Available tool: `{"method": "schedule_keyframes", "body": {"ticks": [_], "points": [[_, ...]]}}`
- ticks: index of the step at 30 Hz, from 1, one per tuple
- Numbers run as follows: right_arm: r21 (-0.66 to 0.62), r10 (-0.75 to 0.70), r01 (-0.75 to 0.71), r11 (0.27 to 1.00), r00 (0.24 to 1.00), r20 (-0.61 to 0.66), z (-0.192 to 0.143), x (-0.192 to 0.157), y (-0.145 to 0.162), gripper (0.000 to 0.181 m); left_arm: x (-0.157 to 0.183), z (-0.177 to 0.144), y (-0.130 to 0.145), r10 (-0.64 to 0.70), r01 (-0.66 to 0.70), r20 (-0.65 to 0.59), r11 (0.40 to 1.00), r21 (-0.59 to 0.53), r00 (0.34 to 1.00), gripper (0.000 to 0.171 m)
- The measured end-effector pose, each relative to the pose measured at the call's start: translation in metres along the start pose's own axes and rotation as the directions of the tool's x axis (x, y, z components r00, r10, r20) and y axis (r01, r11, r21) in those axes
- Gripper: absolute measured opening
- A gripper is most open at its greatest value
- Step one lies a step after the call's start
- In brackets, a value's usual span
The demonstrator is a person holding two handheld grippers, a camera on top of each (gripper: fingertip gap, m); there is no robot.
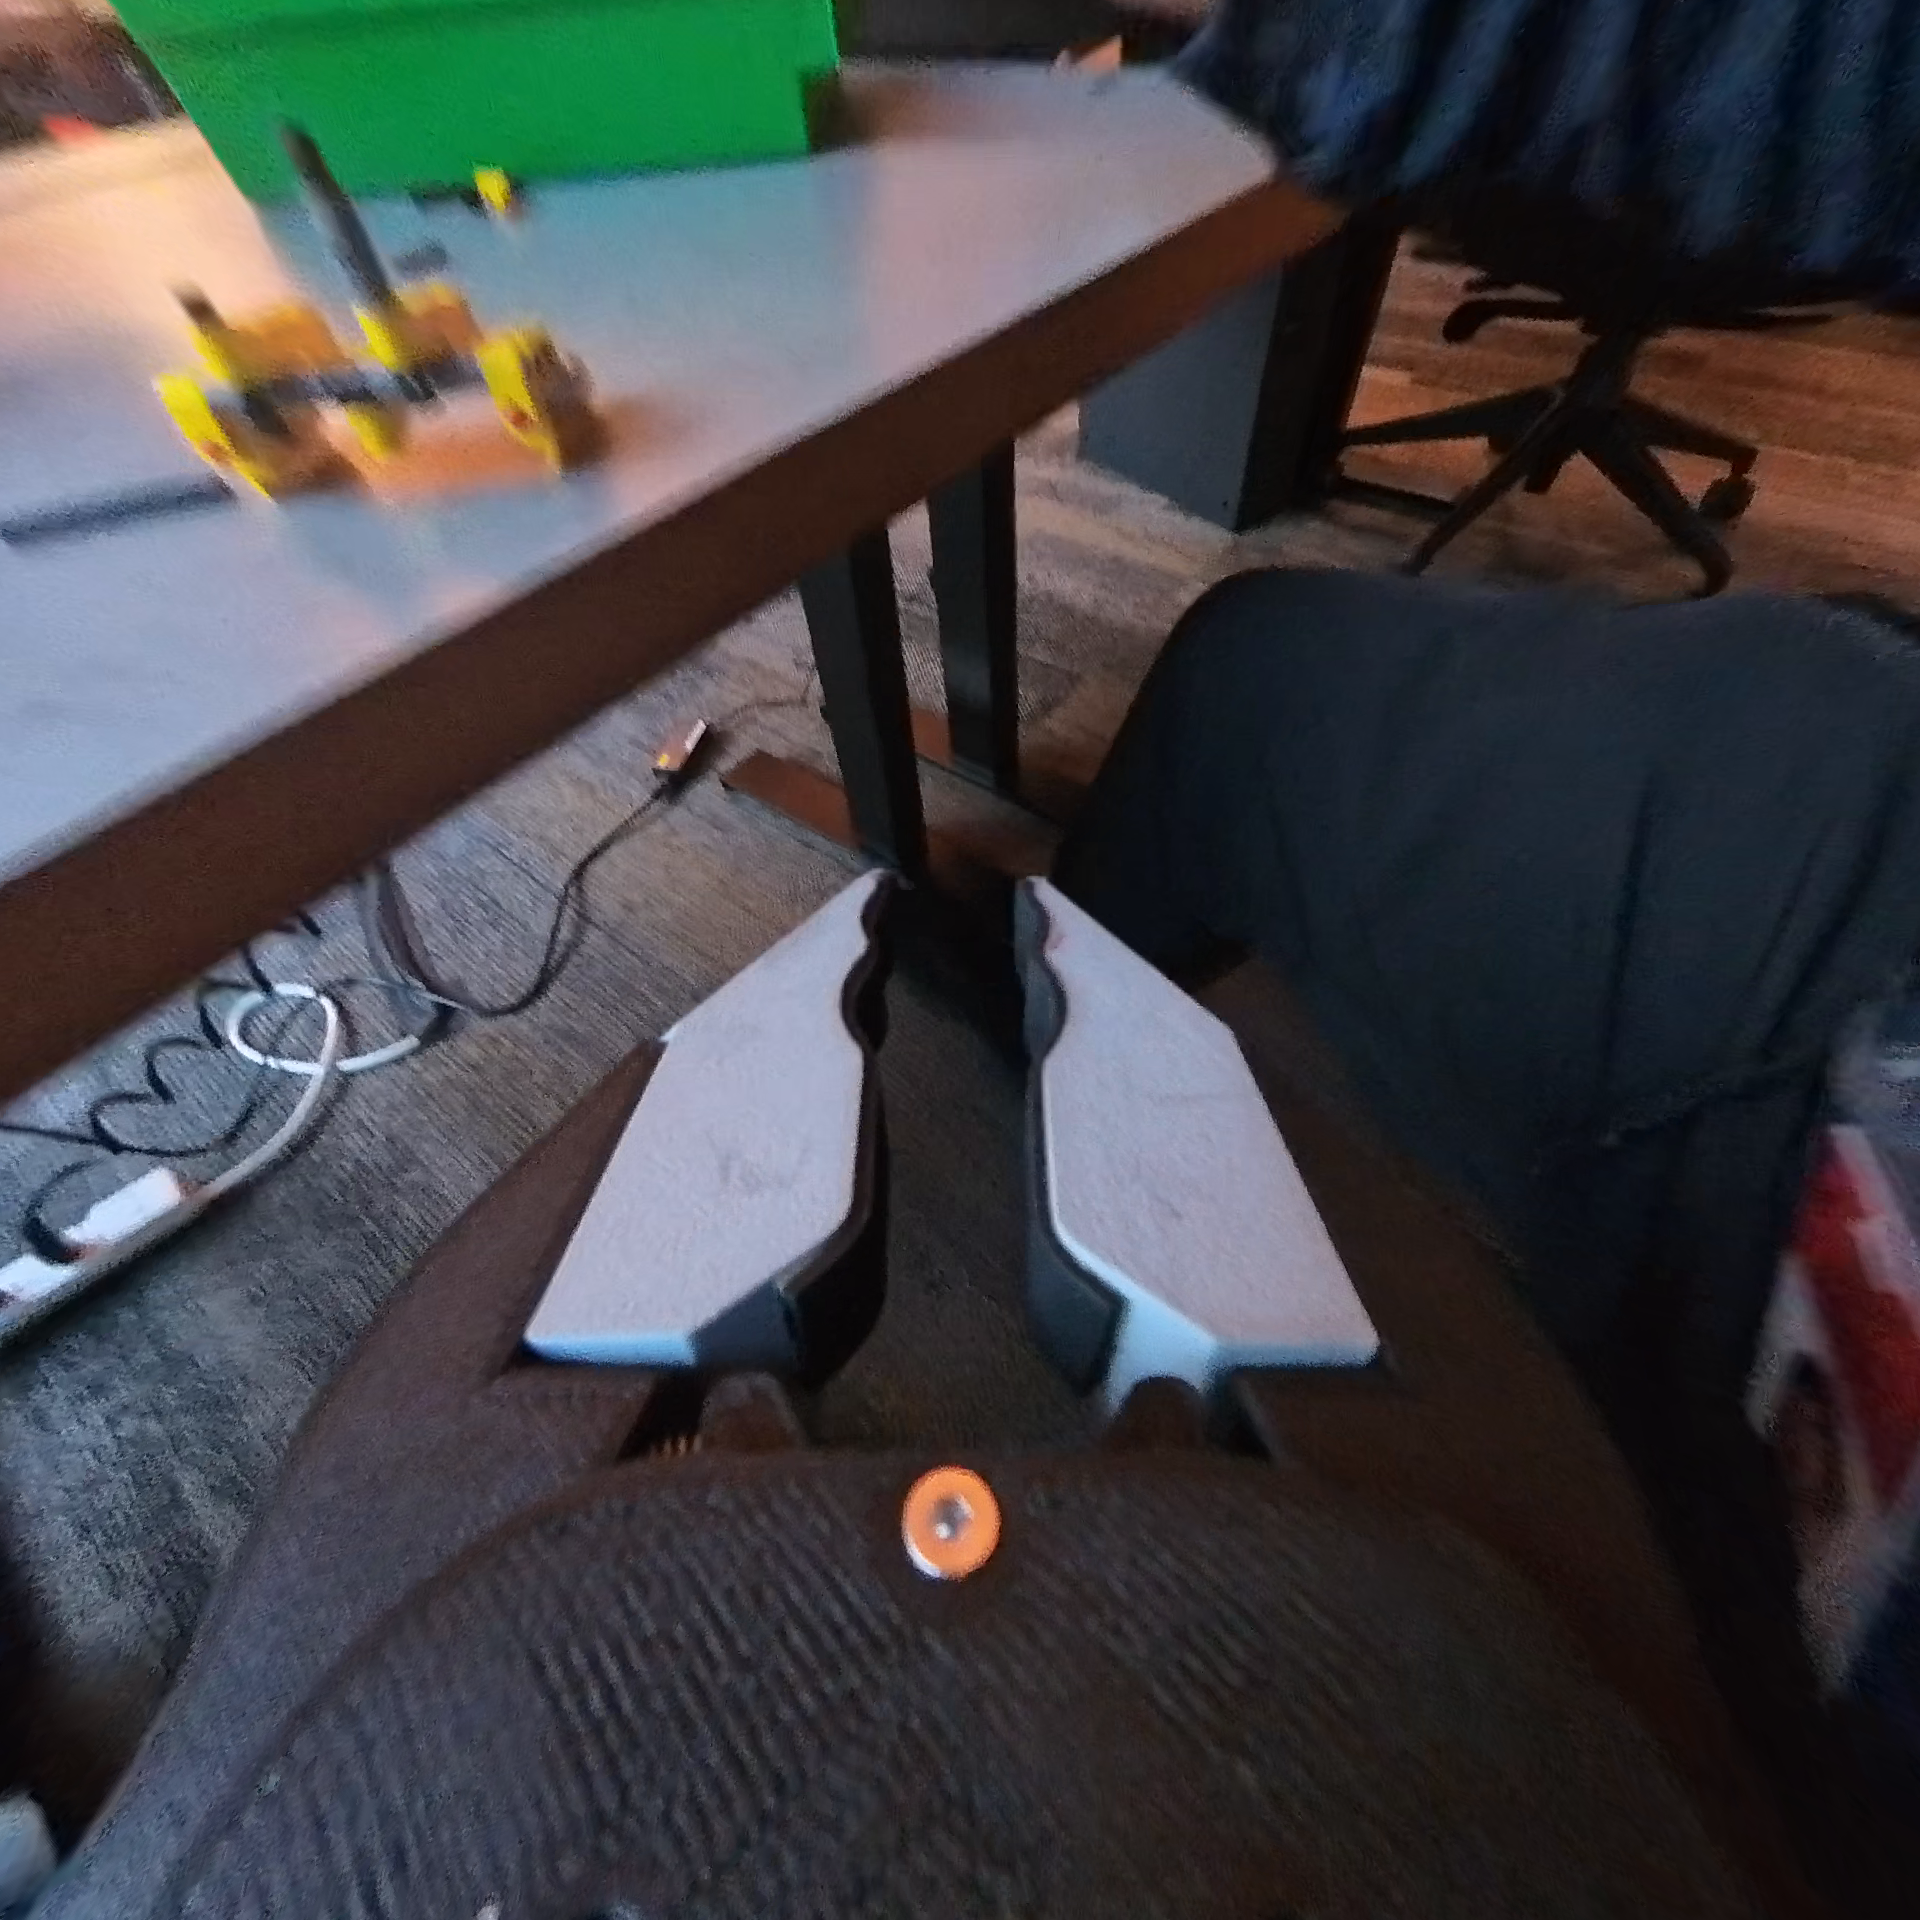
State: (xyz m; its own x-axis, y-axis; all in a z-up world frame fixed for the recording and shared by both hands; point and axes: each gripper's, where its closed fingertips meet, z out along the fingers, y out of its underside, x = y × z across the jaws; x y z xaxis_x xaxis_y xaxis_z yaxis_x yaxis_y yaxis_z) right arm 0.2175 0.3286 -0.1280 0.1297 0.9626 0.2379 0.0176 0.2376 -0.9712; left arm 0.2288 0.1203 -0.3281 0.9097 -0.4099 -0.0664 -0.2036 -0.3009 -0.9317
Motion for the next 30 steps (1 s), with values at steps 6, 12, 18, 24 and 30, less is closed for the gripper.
{"method": "schedule_keyframes", "body": {"ticks": [6,12,18,24,30], "points": [[0.024,0.004,-0.006,1.0,0.995,0.102,0.084,0.04,-0.001,0.012,-0.071,-0.001,-0.092,-0.001,0.009,-0.055,0.987,0.16,0.998,0.026],[-0.082,0.094,-0.079,0.993,0.975,0.202,0.153,0.055,0.038,0.012,-0.183,0.03,-0.165,0.076,-0.075,0.005,0.968,0.239,0.997,0.024],[-0.258,0.17,-0.095,0.961,0.943,0.285,0.171,0.042,0.088,0.012,-0.257,0.096,-0.222,0.124,-0.121,0.008,0.943,0.311,0.992,0.025],[-0.207,0.155,-0.12,0.971,0.975,0.162,0.162,0.061,0.091,0.013,-0.29,0.153,-0.257,0.08,-0.035,-0.098,0.917,0.397,0.992,0.032],[-0.131,0.111,-0.091,0.987,0.981,0.161,0.161,0.054,0.079,0.012,-0.267,0.14,-0.25,0.134,-0.08,-0.089,0.888,0.452,0.987,0.031]]}}
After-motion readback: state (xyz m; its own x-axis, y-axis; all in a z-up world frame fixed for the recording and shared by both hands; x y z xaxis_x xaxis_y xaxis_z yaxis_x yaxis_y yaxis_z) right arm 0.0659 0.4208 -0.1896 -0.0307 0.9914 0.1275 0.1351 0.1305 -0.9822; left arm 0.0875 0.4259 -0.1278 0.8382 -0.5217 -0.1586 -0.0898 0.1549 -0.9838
